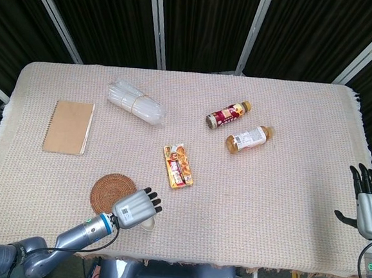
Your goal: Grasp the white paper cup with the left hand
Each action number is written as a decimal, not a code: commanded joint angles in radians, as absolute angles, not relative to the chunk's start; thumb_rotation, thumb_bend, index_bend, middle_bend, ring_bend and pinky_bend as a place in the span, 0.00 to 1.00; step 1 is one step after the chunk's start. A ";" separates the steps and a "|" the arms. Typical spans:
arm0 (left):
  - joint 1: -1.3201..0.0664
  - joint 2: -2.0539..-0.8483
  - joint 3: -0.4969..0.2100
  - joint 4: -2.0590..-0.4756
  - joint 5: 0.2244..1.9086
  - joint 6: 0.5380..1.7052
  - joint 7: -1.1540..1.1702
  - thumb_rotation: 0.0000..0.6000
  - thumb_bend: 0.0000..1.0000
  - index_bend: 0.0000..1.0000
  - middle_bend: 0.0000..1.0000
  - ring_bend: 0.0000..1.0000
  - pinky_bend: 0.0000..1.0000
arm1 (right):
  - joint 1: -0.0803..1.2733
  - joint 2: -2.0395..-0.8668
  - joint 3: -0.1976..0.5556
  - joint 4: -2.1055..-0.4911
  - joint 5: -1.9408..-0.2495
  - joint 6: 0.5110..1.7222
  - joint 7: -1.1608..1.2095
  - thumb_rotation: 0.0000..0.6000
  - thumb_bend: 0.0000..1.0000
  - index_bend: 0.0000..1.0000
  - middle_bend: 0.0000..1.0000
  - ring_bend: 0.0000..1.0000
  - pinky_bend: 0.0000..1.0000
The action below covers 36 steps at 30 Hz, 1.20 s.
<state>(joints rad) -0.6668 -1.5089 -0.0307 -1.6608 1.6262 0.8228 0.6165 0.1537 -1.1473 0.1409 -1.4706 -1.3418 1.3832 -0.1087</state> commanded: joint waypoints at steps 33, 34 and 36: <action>-0.590 -1.309 -0.022 -1.670 1.426 0.939 0.544 1.00 0.01 0.42 0.36 0.31 0.41 | 0.149 -1.145 0.132 -1.499 -1.365 1.406 -0.132 1.00 0.00 0.00 0.00 0.00 0.00; -0.591 -1.310 -0.020 -1.671 1.426 0.938 0.546 1.00 0.01 0.39 0.33 0.29 0.40 | 0.149 -1.144 0.132 -1.499 -1.364 1.405 -0.130 1.00 0.00 0.00 0.00 0.00 0.00; -0.592 -1.313 -0.016 -1.674 1.424 0.935 0.546 1.00 0.00 0.27 0.19 0.17 0.33 | 0.148 -1.143 0.133 -1.499 -1.363 1.405 -0.128 1.00 0.00 0.00 0.00 0.00 0.00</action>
<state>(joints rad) -0.5921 -1.3124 -0.0166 -1.6736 1.4248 0.9357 0.5459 0.1483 -1.1427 0.1327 -1.4990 -1.3626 1.4054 -0.1280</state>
